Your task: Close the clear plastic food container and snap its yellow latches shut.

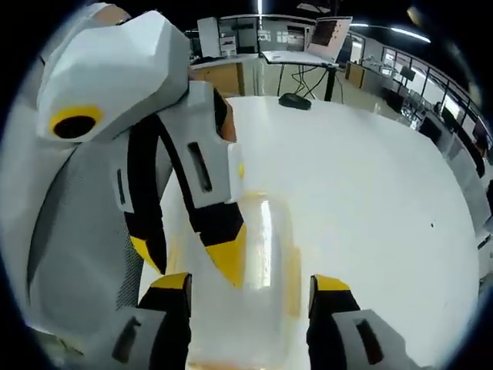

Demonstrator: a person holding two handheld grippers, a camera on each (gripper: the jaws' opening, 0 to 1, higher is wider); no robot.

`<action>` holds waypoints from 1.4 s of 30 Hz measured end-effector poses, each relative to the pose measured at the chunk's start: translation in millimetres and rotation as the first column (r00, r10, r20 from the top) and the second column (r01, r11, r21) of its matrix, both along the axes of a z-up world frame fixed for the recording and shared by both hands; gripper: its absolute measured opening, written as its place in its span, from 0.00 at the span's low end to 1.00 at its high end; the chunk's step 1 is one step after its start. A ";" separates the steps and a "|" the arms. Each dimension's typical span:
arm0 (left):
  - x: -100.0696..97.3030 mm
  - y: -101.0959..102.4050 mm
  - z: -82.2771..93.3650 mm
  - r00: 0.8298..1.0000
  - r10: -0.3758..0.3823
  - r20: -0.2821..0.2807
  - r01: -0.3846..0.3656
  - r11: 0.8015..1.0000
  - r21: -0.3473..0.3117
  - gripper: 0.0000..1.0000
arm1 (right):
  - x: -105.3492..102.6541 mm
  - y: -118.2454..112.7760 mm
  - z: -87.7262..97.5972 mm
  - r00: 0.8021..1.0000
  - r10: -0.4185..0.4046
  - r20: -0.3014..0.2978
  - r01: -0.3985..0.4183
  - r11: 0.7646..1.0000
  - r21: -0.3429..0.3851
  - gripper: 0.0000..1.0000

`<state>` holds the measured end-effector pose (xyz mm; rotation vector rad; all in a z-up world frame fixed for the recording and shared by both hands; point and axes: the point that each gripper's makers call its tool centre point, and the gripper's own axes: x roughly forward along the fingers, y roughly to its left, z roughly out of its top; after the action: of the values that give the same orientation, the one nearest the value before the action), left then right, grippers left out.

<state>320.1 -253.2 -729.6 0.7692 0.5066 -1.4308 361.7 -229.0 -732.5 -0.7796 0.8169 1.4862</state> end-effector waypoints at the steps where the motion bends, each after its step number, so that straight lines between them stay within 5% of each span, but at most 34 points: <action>1: -1.8 -1.0 -0.9 1.000 -0.009 0.011 0.009 1.000 0.006 0.44 | -1.2 0.8 0.2 1.000 0.011 0.002 -0.011 1.000 -0.003 0.58; 4: -1.5 0.8 -5.3 0.993 -0.060 0.100 0.055 0.997 0.054 0.45 | -2.7 1.5 -0.4 1.000 0.031 0.002 -0.031 0.999 -0.016 0.56; 20: 1.6 -0.7 -6.6 0.993 -0.020 0.115 0.007 0.994 0.112 0.43 | -1.9 0.6 -6.9 0.994 0.006 -0.106 -0.016 0.995 -0.098 0.54; 32: 3.5 0.2 -11.8 0.975 -0.022 0.223 -0.010 0.990 0.140 0.40 | 2.3 2.4 -9.3 0.990 -0.051 -0.129 0.031 0.988 -0.151 0.49; 42: 4.0 1.4 -11.1 0.978 -0.016 0.210 -0.013 0.991 0.136 0.40 | -1.1 3.9 -11.0 0.982 -0.031 -0.189 -0.001 0.986 -0.168 0.48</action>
<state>324.1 -251.9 -740.7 1.0192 0.4432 -1.3072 360.7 -225.1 -743.5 -0.7605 1.1016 1.5083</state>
